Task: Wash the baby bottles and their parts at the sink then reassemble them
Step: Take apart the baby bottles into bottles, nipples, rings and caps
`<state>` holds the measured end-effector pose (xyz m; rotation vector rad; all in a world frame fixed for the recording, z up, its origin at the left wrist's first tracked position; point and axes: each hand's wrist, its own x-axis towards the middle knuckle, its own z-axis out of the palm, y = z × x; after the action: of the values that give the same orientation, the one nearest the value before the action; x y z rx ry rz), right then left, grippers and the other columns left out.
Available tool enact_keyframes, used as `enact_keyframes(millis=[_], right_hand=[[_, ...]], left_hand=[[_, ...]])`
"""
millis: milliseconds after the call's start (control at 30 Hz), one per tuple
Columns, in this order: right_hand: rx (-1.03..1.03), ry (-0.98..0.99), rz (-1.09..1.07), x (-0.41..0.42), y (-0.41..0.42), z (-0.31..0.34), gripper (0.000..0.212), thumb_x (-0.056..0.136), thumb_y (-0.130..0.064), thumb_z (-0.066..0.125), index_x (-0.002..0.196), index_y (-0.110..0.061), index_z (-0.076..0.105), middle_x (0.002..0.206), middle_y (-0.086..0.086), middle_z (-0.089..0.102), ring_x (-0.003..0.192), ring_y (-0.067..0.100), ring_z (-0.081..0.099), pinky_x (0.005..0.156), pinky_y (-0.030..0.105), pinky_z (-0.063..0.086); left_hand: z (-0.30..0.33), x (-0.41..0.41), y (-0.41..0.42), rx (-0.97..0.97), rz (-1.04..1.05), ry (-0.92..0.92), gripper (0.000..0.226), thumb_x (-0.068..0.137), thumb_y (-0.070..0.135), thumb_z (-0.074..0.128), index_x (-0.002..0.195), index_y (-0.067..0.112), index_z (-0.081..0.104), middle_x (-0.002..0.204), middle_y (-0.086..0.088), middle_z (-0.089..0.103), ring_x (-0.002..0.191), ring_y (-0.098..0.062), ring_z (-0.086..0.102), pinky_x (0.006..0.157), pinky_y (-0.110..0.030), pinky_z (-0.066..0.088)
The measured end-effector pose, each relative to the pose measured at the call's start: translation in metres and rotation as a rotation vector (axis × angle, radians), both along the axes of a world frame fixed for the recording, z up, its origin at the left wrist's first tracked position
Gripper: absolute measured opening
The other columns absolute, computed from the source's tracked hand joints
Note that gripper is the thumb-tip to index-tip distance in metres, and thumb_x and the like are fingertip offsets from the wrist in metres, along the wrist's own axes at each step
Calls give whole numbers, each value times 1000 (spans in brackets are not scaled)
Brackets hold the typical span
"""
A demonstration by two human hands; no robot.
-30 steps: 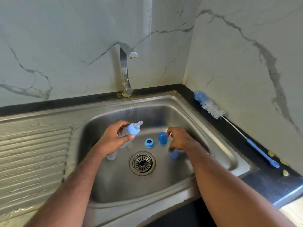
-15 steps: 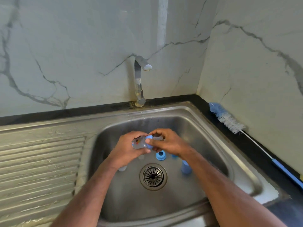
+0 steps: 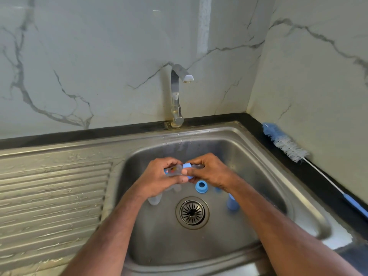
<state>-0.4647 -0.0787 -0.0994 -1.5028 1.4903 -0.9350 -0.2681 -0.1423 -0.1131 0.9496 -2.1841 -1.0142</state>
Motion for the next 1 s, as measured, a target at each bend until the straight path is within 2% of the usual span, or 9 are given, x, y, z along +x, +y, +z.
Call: enact_keyframes(millis=[200, 300, 433, 533, 600, 667, 767, 900, 1000], right_hand=[[-3, -42, 22, -1, 4, 5, 28, 85, -28, 81, 111, -20, 78, 103, -1, 78, 92, 19, 76, 94, 47, 59], [-64, -118, 95, -1, 9, 11, 38, 82, -10, 82, 118, -18, 75, 111, -6, 77, 105, 13, 72, 97, 35, 57], [-93, -162, 159, -6, 6, 6, 57, 75, 7, 82, 123, -21, 73, 126, -8, 68, 119, 13, 64, 100, 32, 54], [-36, -188, 138, -4, 6, 6, 71, 81, -14, 84, 140, -41, 57, 138, -12, 59, 123, 11, 61, 95, 27, 55], [20, -189, 49, -2, 7, 6, 54, 88, -32, 77, 139, -31, 60, 122, 0, 70, 108, 19, 70, 88, 40, 61], [17, -86, 19, -1, 7, 5, 33, 91, -38, 73, 119, -19, 73, 99, 8, 77, 89, 25, 75, 81, 49, 61], [-10, -156, 52, -2, 7, 3, 24, 88, -20, 78, 111, -12, 76, 93, 13, 77, 81, 26, 74, 74, 38, 62], [-65, -204, 86, -5, 6, 3, 50, 77, 7, 80, 121, -17, 73, 108, 5, 76, 101, 28, 72, 89, 39, 61], [-83, -238, 74, -7, 3, -1, 54, 77, 15, 75, 120, -17, 73, 111, 3, 76, 108, 32, 69, 96, 42, 58]], left_hand=[[5, 6, 0, 112, -44, 46, 38, 69, 51, 84, 96, 25, 76, 89, 5, 74, 80, -4, 65, 72, -22, 49], [6, 12, 2, 271, -40, 156, 56, 64, 58, 79, 101, 16, 76, 94, -4, 76, 85, -12, 68, 75, -26, 54], [5, 17, 3, 374, -50, 214, 59, 66, 53, 80, 105, 10, 75, 95, -8, 76, 84, -13, 69, 72, -23, 53], [2, 17, 3, 362, -26, 235, 41, 76, 30, 87, 106, 5, 74, 93, -7, 76, 84, -13, 68, 71, -19, 52], [1, 16, 2, 354, -6, 244, 40, 74, 25, 88, 105, 6, 73, 92, -6, 76, 83, -11, 67, 70, -18, 52], [1, 16, 1, 336, -10, 236, 48, 67, 38, 87, 104, 9, 74, 92, -6, 76, 81, -9, 68, 69, -19, 52], [0, 17, 1, 322, -16, 220, 43, 73, 42, 87, 101, 12, 74, 89, -2, 76, 80, -7, 67, 71, -21, 51], [1, 18, 2, 317, 6, 194, 58, 66, 60, 80, 104, 16, 71, 98, -1, 74, 88, -10, 68, 74, -24, 52], [-3, 21, -1, 320, -5, 193, 66, 54, 46, 88, 109, 19, 64, 107, -4, 67, 94, -11, 63, 77, -27, 54]])
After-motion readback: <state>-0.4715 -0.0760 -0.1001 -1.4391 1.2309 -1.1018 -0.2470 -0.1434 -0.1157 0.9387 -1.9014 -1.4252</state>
